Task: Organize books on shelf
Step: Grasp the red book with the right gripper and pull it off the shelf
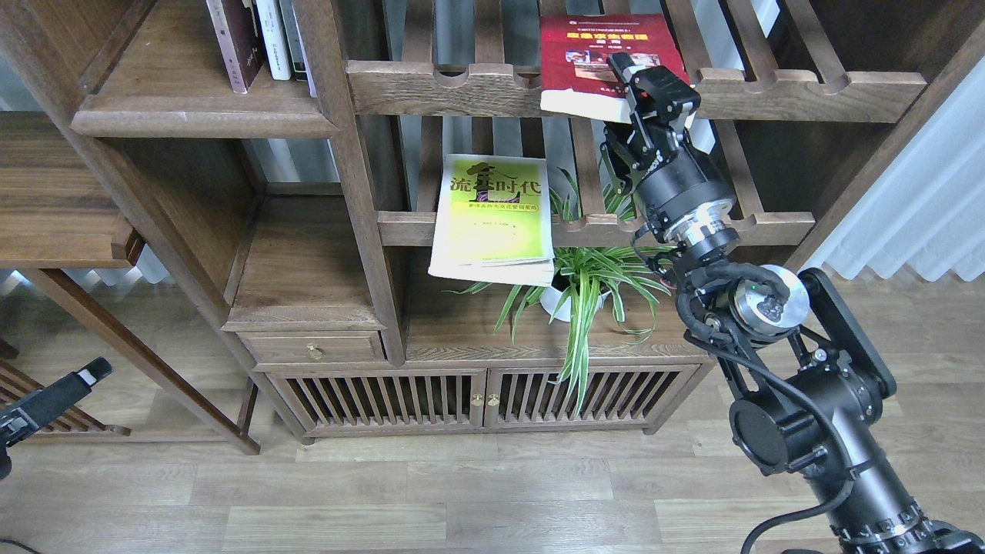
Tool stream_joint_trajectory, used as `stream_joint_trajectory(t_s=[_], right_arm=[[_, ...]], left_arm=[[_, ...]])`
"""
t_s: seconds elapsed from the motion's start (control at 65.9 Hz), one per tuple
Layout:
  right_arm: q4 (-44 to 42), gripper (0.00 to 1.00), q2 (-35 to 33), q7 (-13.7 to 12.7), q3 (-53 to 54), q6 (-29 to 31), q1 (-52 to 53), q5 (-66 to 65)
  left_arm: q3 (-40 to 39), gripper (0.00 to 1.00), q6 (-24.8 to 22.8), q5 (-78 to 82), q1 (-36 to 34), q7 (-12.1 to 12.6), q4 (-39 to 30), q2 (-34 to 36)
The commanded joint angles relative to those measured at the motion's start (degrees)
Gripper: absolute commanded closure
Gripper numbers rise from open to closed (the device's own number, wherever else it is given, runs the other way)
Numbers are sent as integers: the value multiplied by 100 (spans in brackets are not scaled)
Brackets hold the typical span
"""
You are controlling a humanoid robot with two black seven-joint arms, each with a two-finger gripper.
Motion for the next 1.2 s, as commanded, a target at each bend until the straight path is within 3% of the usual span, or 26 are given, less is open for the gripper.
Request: stream_joint_trajectory(t_s=[0.0,0.288,0.622,0.926,1.078,1.184], right_arm=[[3,94,17,52,169,100,-15,1],[38,96,-53,35,231,408,-77,18],[504,95,-62,-27,854,1427,-815,141],[724,95,-79,-45,1804,2640,-2185,809],[724,96,-97,-150,1988,3457,-3099,1081],[724,95,-114,-317,1962,3542,-3812,1231]], left_arm=[[-8,0,0,0,0,-3,2,0],[1,0,0,0,0,-3,2,0],[1,0,0,9,9,-3,143,-105],[18,0,0,9,17,-3,424,-220],[89,0,0,9,17,-3,564,-246],[159,0,0,9,-9,6,661,-316]])
